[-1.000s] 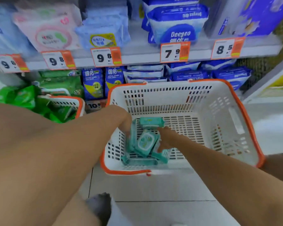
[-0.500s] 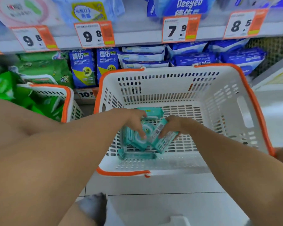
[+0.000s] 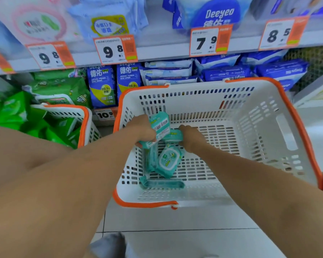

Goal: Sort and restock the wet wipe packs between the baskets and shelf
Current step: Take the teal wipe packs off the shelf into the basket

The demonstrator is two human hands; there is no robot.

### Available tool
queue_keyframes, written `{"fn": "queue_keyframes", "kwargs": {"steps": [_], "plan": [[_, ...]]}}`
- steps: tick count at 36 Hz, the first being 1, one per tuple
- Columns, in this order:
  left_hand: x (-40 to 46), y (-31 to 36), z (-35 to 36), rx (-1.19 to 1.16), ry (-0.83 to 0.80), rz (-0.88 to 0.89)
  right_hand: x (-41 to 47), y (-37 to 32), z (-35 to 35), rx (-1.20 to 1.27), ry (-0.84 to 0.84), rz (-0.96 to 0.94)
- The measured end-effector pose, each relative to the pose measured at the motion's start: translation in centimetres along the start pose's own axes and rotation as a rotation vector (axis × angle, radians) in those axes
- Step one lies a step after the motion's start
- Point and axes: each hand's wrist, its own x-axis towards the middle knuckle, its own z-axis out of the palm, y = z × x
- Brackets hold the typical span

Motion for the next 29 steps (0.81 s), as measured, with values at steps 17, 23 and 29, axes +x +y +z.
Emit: {"fn": "queue_keyframes", "kwargs": {"steps": [17,23,29], "plan": [[-4.1,6.2,-7.6,-0.006,0.764,1.110,-12.1,3.0,-19.4,1.856,-0.149,-0.189],[-10.4,11.0,-13.5,-0.264,1.076,1.273,-16.8,-0.4,-28.3,1.849,-0.110,-0.528],[-16.8,13.2,-18.2,-0.390,1.171,1.286,-20.8,-4.2,-35.5,1.779,-0.170,-0.582]]}}
